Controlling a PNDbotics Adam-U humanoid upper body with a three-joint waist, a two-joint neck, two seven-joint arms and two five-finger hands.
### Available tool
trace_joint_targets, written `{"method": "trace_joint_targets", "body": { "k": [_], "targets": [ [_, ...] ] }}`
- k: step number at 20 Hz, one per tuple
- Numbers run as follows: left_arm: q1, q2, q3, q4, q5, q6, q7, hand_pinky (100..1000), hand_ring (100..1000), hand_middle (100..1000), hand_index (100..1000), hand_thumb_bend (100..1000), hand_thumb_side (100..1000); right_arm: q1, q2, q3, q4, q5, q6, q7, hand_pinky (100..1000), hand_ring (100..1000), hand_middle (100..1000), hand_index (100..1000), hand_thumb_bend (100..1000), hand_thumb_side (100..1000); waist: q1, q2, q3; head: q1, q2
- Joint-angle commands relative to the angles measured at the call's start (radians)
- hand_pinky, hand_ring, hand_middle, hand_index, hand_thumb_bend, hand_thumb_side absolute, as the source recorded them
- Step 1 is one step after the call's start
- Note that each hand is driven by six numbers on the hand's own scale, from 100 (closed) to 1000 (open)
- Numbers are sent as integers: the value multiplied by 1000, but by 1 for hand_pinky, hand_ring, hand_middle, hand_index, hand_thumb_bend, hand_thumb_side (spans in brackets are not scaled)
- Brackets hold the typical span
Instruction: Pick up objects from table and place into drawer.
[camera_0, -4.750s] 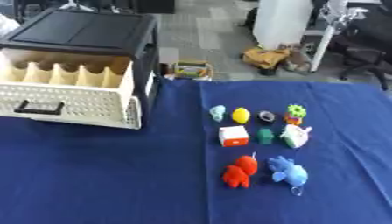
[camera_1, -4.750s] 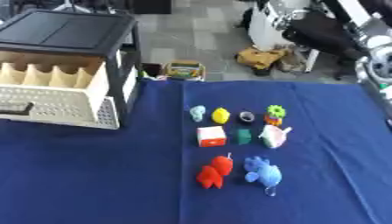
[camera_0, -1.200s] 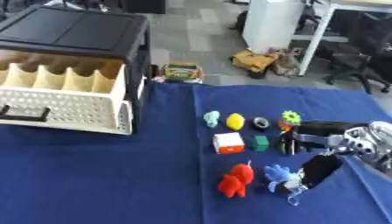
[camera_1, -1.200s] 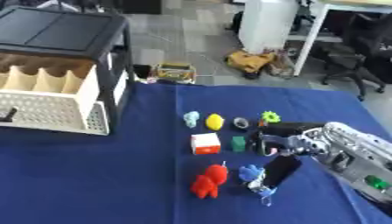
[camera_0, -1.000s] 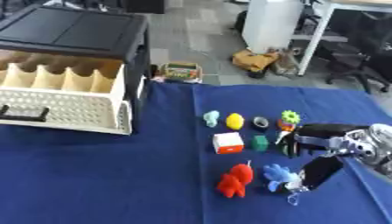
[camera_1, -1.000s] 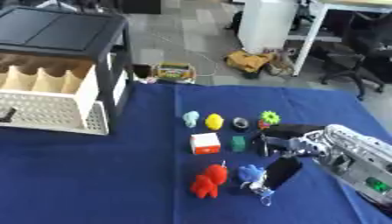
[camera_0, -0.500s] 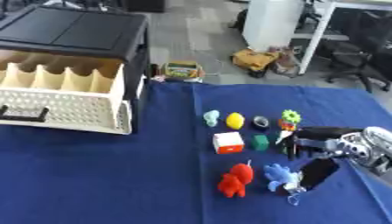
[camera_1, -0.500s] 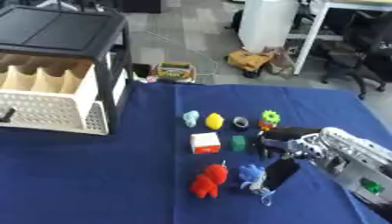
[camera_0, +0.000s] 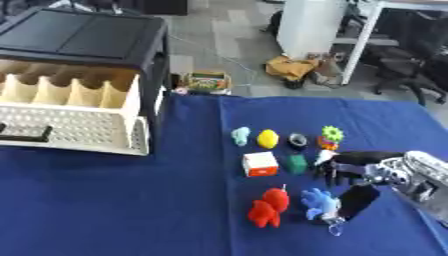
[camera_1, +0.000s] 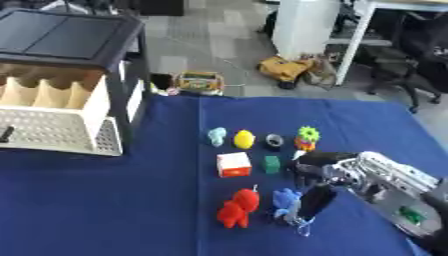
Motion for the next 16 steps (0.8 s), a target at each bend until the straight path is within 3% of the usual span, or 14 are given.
{"method": "trace_joint_targets", "body": {
  "k": [1, 16],
  "targets": [
    [-4, 12, 14, -14, -5, 3, -1, 569, 466, 593, 817, 100, 1000, -14, -17, -12, 16, 20, 3, -6, 684, 746, 653, 883, 594, 507, 5, -10, 2, -3, -10],
    [-3, 0, 19, -14, -12, 16, -7, 567, 465, 593, 815, 100, 1000, -9, -13, -2, 60, 39, -5, -1, 685, 750, 660, 876, 550, 449, 6, -3, 3, -2, -17]
  ]
}}
